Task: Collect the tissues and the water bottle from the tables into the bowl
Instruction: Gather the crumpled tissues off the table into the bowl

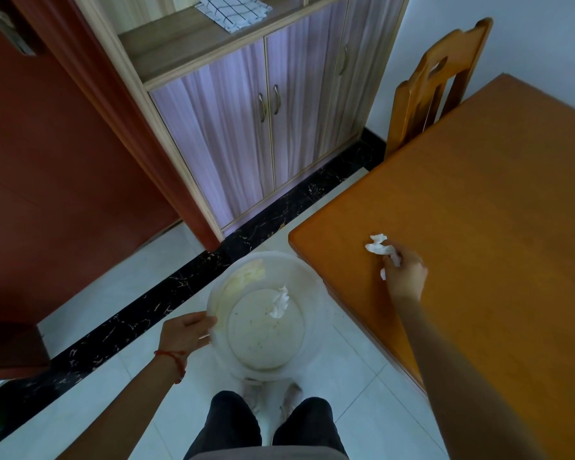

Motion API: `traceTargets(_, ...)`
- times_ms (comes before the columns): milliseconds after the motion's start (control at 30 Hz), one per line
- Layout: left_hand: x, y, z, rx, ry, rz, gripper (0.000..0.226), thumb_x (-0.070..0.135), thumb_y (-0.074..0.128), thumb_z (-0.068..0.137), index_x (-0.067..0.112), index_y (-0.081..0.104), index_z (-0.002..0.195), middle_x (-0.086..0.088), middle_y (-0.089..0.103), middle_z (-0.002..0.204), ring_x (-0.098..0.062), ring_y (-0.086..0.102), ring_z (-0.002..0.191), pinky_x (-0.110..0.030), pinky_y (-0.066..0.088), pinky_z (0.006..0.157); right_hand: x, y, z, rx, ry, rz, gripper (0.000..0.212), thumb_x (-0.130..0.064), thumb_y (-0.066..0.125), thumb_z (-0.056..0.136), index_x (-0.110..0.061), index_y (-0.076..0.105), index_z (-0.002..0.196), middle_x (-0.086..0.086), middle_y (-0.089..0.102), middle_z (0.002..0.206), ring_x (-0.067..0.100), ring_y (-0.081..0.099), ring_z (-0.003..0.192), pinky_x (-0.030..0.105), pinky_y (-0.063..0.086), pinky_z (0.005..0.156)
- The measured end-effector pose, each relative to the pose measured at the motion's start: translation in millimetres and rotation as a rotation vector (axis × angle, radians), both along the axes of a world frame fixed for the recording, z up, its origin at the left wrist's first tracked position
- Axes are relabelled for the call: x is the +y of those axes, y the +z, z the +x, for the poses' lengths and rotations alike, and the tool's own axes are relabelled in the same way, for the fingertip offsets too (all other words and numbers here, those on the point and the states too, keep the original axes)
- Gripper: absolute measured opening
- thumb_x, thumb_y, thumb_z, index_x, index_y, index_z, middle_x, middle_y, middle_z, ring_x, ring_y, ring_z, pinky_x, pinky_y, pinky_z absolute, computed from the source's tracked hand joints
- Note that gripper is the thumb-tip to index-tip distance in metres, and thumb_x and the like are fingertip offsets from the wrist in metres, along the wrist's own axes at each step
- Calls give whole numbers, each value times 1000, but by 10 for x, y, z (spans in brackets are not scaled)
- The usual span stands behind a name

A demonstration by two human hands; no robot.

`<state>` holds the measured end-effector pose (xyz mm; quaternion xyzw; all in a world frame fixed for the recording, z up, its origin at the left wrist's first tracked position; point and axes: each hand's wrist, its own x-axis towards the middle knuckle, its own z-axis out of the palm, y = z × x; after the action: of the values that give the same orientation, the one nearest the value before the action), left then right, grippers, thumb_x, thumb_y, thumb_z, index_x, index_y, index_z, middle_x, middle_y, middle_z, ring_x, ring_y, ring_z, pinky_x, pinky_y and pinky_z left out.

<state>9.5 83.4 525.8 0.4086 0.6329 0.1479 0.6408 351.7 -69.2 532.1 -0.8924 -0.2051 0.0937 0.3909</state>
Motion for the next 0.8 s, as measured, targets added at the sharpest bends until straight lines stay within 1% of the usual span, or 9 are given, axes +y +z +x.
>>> traceTargets(33, -4, -7, 2, -3, 3, -1, 21, 0, 64, 78, 2, 65, 98, -10, 66, 88, -28, 61, 83, -31, 56, 66, 15, 23, -50, 15, -17, 34, 31, -1, 54, 84, -5, 60, 115, 21, 65, 103, 34, 59, 94, 45, 51, 77)
traceTargets(133, -25, -29, 0, -3, 12, -6, 22, -1, 63, 78, 0, 64, 100, -9, 65, 86, -29, 61, 83, -37, 52, 77, 97, 137, -333, 60, -14, 109, 29, -8, 56, 87, -5, 58, 117, 16, 64, 105, 19, 57, 86, 31, 49, 70)
traceTargets(233, -51, -29, -3, -2, 8, -8, 15, -1, 64, 78, 2, 65, 93, -8, 66, 85, -25, 62, 78, -29, 58, 63, 176, 172, -734, 100, 73, 167, 31, -11, 59, 86, -10, 57, 117, 6, 63, 104, 16, 59, 87, 26, 52, 71)
traceTargets(300, -70, -18, 1, -7, 9, -18, 10, -1, 63, 78, 4, 65, 87, -8, 66, 84, -23, 62, 76, -30, 57, 65, 199, 128, -1009, 130, 170, 187, 32, -11, 60, 85, -12, 57, 117, 2, 62, 105, 18, 61, 87, 24, 52, 73)
traceTargets(400, -90, -24, 1, -4, -2, -17, 13, -1, 63, 79, 5, 65, 90, -8, 66, 83, -25, 62, 77, -24, 58, 58, 197, 40, -1330, 261, 313, 170, 41, -18, 67, 81, -16, 56, 120, 3, 62, 119, 18, 60, 102, 28, 51, 88)
traceTargets(500, -104, -25, -7, -6, 6, -18, 16, -1, 64, 78, 3, 65, 93, -9, 66, 84, -27, 61, 82, -20, 57, 54, 124, -11, -1441, 363, 372, 98, 54, -30, 69, 79, -24, 49, 128, -10, 51, 128, 4, 44, 117, 18, 35, 98)
traceTargets(633, -110, -14, -38, -5, -3, -20, 18, -1, 63, 78, 1, 65, 96, -10, 66, 86, -27, 61, 82, -19, 57, 52, -38, -50, -1427, 258, 302, 28, 55, -31, 68, 80, -20, 47, 130, 1, 49, 138, 15, 41, 129, 24, 32, 102)
traceTargets(733, -89, -27, -66, 7, -24, -19, 24, 1, 64, 79, -3, 64, 102, -15, 66, 93, -29, 61, 88, -25, 58, 62, -183, -64, -1411, 171, 206, 7, 52, -30, 67, 81, -14, 50, 128, 7, 52, 135, 22, 44, 127, 29, 35, 103)
traceTargets(800, -73, -22, -67, 0, -56, -17, 24, 2, 63, 79, -3, 64, 102, -16, 66, 92, -29, 61, 87, -30, 57, 69, -276, -88, -1420, 181, 169, -16, 50, -31, 64, 83, -12, 51, 128, 8, 54, 134, 24, 48, 125, 37, 40, 105)
